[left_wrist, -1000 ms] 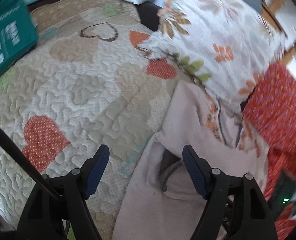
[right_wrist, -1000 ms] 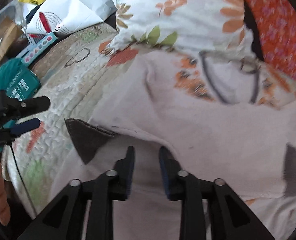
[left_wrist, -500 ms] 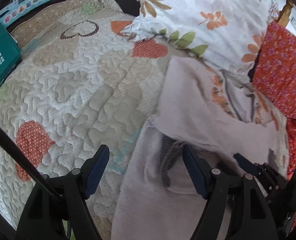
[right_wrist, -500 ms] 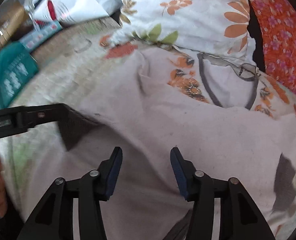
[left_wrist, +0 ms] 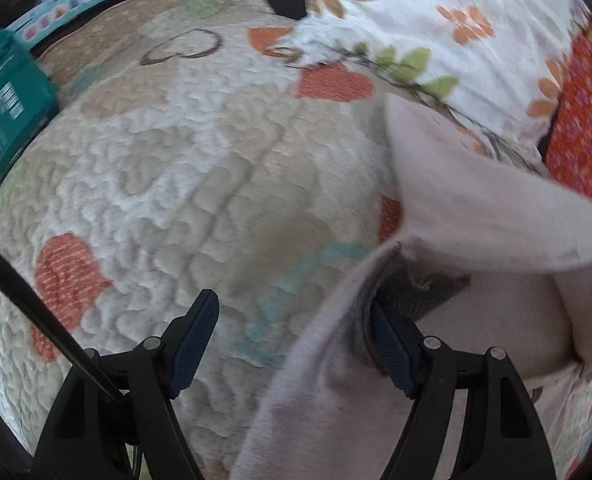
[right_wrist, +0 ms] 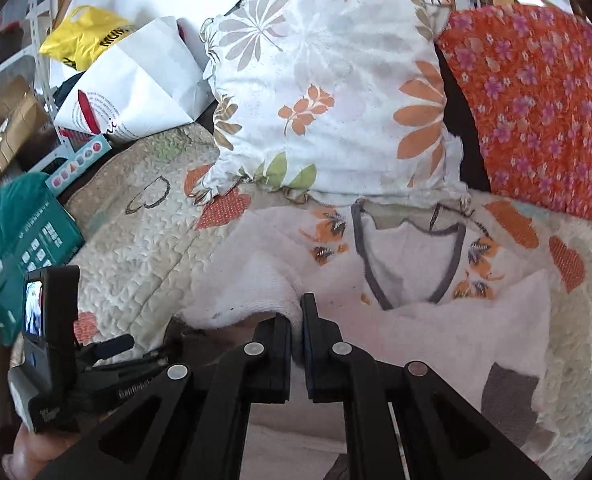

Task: Fold small clothes

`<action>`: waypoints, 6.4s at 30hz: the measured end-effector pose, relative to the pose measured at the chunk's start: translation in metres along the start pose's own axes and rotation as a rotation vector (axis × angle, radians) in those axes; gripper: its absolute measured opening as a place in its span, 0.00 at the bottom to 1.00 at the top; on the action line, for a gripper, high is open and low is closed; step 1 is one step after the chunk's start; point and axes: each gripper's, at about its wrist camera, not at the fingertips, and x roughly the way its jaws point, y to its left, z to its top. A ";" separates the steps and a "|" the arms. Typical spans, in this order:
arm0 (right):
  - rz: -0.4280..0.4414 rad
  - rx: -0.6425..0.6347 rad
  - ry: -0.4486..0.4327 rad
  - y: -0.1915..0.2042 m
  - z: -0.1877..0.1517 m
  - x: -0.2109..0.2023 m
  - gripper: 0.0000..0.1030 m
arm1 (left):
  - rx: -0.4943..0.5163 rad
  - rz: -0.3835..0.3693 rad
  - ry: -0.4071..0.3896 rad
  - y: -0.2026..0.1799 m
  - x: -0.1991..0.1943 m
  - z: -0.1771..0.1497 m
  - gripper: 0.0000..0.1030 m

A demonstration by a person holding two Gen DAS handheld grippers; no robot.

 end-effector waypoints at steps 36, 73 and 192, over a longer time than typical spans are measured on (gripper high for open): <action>-0.357 0.410 0.039 -0.170 -0.133 -0.078 0.39 | -0.281 -0.174 -0.056 0.078 -0.057 0.004 0.72; -0.038 1.141 -0.080 -0.280 -0.199 -0.100 0.31 | -0.375 -0.227 -0.031 0.094 -0.055 0.005 0.73; -0.300 0.587 0.056 -0.185 -0.228 -0.141 0.46 | 0.020 -0.164 -0.094 0.038 -0.069 -0.042 1.00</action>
